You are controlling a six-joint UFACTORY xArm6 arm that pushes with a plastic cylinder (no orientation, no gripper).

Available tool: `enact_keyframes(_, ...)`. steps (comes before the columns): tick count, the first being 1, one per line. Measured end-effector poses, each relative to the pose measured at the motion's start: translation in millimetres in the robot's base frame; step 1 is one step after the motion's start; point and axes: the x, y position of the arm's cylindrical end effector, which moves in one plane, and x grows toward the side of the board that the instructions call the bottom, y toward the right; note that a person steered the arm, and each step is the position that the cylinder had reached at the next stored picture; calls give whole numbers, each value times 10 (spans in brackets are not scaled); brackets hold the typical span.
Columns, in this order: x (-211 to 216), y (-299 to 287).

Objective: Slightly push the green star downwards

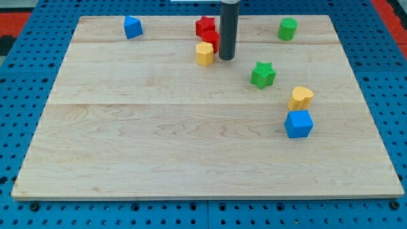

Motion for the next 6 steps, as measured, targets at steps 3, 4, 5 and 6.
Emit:
enact_keyframes(3,-136,53)
enact_keyframes(4,-147,57)
enact_keyframes(5,-154,82)
enact_keyframes(6,-154,124)
